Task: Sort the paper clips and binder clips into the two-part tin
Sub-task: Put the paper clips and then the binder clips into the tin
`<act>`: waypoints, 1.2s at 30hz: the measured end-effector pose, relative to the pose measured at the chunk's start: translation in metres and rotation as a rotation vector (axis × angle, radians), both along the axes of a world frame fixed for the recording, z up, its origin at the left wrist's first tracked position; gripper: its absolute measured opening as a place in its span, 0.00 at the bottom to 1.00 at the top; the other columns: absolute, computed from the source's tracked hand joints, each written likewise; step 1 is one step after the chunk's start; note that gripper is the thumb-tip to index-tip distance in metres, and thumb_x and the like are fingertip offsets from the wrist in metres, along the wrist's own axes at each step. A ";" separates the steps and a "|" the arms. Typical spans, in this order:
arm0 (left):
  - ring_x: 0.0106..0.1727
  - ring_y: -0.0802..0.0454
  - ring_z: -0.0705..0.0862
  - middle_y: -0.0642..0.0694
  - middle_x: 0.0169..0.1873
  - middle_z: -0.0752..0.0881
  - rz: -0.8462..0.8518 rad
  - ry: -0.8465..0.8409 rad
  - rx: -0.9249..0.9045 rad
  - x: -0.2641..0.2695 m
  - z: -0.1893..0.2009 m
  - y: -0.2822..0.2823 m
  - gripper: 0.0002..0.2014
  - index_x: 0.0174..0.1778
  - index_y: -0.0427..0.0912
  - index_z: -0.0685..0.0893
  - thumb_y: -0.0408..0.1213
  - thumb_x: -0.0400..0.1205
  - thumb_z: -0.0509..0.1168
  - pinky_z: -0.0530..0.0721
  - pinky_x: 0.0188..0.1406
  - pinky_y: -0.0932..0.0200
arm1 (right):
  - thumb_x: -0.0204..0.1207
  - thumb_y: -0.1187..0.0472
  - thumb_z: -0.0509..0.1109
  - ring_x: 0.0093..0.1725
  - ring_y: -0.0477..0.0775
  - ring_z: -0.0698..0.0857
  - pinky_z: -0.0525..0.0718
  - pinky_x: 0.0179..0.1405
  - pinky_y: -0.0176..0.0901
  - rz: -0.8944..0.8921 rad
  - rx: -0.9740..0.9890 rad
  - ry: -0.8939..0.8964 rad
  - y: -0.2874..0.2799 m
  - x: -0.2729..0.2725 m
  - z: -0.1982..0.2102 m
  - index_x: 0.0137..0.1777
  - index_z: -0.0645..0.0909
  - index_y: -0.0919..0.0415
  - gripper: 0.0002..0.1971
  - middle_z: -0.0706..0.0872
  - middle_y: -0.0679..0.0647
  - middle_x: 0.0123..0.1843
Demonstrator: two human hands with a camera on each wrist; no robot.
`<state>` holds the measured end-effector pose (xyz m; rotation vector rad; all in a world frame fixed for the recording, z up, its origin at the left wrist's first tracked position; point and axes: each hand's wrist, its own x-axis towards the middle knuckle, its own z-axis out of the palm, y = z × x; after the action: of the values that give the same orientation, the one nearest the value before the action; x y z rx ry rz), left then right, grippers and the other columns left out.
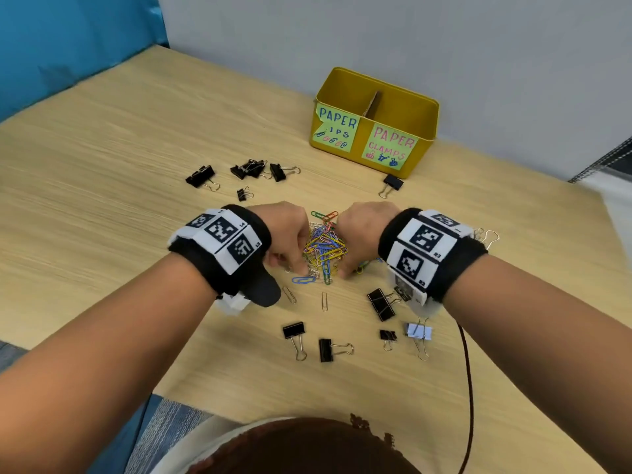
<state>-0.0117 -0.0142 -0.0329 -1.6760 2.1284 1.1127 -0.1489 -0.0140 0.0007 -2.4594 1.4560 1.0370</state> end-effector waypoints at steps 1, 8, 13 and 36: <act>0.06 0.63 0.72 0.51 0.10 0.78 -0.047 -0.048 0.033 -0.002 0.001 0.004 0.16 0.24 0.42 0.77 0.41 0.67 0.79 0.71 0.12 0.77 | 0.62 0.36 0.75 0.37 0.54 0.79 0.79 0.37 0.42 0.026 0.011 0.022 0.004 0.004 -0.004 0.42 0.80 0.62 0.27 0.76 0.50 0.30; 0.24 0.55 0.81 0.49 0.29 0.83 -0.190 -0.246 -0.060 -0.013 0.002 0.009 0.17 0.46 0.38 0.85 0.44 0.68 0.79 0.78 0.20 0.70 | 0.55 0.28 0.73 0.29 0.51 0.78 0.73 0.25 0.38 0.075 0.073 0.119 0.003 0.024 -0.033 0.41 0.82 0.61 0.34 0.77 0.49 0.26; 0.46 0.47 0.81 0.43 0.51 0.87 -0.152 -0.261 -0.316 -0.013 0.006 -0.010 0.26 0.53 0.40 0.82 0.51 0.65 0.78 0.82 0.45 0.53 | 0.62 0.33 0.73 0.39 0.55 0.79 0.76 0.31 0.41 -0.049 -0.018 0.035 -0.020 0.003 -0.013 0.51 0.81 0.63 0.33 0.76 0.51 0.29; 0.45 0.49 0.84 0.38 0.49 0.90 0.099 0.118 -0.257 -0.017 -0.011 -0.039 0.14 0.55 0.35 0.89 0.27 0.73 0.74 0.78 0.45 0.63 | 0.71 0.73 0.73 0.28 0.54 0.82 0.90 0.41 0.51 -0.643 0.189 -0.771 -0.046 -0.046 -0.037 0.34 0.78 0.56 0.12 0.79 0.51 0.33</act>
<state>-0.0286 -0.0528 -0.0437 -1.8875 2.3720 1.0241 -0.1954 -0.0599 -0.0367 -1.7186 1.5601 0.0681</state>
